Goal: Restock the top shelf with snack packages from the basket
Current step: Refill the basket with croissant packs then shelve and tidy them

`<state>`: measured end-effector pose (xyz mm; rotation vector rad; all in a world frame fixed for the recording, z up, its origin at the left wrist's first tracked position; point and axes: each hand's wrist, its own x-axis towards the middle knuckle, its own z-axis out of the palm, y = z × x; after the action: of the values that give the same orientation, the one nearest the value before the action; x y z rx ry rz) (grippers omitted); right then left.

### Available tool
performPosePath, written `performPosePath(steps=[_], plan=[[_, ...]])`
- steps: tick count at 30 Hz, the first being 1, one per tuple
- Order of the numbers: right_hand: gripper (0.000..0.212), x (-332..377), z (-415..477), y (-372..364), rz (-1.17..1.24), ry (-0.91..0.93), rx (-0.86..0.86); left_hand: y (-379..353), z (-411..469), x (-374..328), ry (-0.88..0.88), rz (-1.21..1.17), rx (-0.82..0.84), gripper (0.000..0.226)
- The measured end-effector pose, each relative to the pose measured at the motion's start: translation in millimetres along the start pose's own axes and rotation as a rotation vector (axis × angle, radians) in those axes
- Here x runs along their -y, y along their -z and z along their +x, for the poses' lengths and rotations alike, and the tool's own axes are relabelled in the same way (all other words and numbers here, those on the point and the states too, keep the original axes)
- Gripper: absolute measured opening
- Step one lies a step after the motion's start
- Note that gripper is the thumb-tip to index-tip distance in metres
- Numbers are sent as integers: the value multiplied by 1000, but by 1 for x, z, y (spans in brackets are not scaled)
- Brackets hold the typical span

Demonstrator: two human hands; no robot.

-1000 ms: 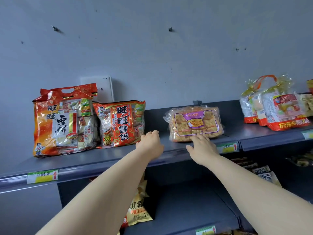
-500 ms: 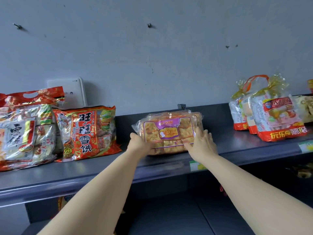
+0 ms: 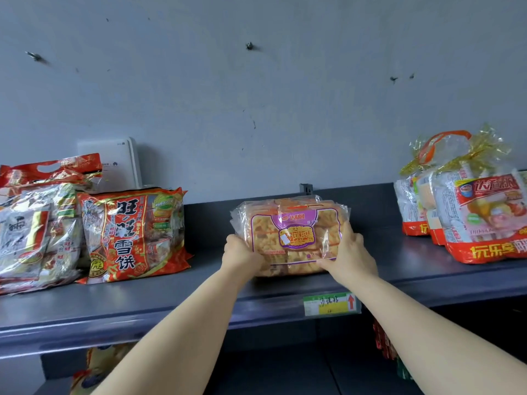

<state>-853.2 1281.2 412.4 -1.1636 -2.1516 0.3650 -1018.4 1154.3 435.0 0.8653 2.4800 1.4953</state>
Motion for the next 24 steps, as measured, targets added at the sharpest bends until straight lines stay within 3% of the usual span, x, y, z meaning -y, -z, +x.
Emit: performPosePath(steps=[3, 7, 14, 18, 24], plan=[[116, 1, 7, -1, -79, 25, -12, -1, 12, 0, 53, -138, 67, 104], [123, -2, 14, -4, -6, 80, 9, 2, 25, 7, 39, -124, 152, 126], [129, -5, 29, -14, -12, 72, -15, -13, 33, 14, -65, 47, 63, 108], [129, -6, 41, -22, -80, 63, -45, -28, 37, 16, -115, 39, 33, 121], [126, -14, 47, -27, -50, 49, -7, -37, 45, 14, -105, 105, -17, 117]])
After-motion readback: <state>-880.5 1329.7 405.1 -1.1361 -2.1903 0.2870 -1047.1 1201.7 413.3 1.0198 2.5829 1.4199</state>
